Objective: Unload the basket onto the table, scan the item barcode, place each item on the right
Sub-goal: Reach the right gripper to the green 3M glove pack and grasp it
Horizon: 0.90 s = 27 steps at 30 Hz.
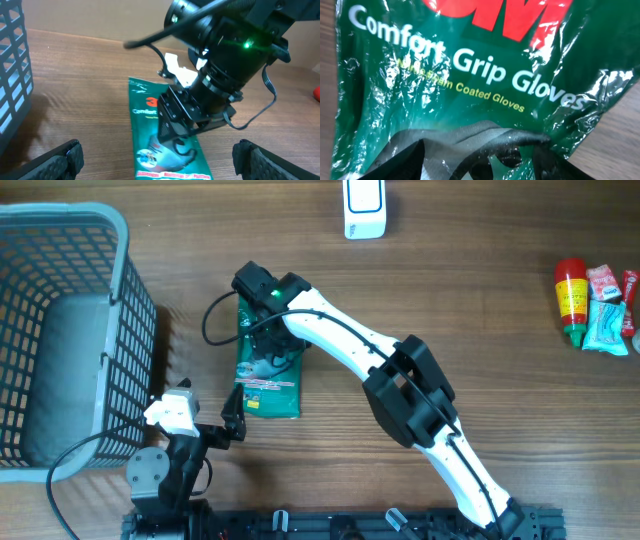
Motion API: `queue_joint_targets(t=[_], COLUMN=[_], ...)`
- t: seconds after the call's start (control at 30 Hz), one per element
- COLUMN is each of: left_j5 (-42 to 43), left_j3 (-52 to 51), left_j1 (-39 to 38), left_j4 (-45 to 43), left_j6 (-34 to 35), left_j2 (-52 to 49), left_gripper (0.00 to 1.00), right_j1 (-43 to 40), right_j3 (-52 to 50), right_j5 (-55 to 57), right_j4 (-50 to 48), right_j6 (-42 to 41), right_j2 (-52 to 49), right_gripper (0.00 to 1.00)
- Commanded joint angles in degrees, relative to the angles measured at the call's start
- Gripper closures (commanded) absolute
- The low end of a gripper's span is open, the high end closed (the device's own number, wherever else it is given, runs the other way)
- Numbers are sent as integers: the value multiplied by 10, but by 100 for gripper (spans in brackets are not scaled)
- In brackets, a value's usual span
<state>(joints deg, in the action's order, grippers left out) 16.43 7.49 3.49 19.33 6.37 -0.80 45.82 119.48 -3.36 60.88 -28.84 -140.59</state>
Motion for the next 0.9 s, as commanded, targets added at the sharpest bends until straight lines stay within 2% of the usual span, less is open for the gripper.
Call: queue_joint_targets(t=[0.0, 0.13, 0.23, 0.37, 0.43, 0.47, 0.6, 0.63, 0.77, 0.87], left_j5=[7, 7, 7, 7, 7, 7, 7, 7, 7, 7], left_j3=[-2, -2, -2, -2, -2, -2, -2, -2, -2, -2], left_j1=[-3, -3, -3, -3, -3, -3, -3, -3, -3, -3], left_j4=[-2, -2, -2, -1, -1, -1, -2, -1, -1, -2], left_j6=[3, 3, 3, 3, 3, 3, 3, 3, 3, 3], left_j2=[4, 4, 4, 4, 4, 4, 4, 4, 4, 4], left_gripper=[0, 0, 0, 0, 0, 0, 0, 0, 0, 0], right_j1=[-10, -37, -66, -77, -67, -61, -48, -44, -40, -41], right_j3=[0, 0, 2, 11, 10, 10, 4, -7, -9, -9], right_j5=[41, 74, 153, 199, 156, 109, 90, 93, 163, 184], right_j4=[65, 140, 189, 243, 237, 225, 157, 128, 133, 137], right_j6=[-45, -48, -56, -46, -57, -90, -169, -218, -297, -312], right_j2=[-35, -35, -30, 25, 82, 102, 98, 76, 29, 21], right_gripper=[31, 31, 30, 24, 18, 10, 5, 2, 1, 2])
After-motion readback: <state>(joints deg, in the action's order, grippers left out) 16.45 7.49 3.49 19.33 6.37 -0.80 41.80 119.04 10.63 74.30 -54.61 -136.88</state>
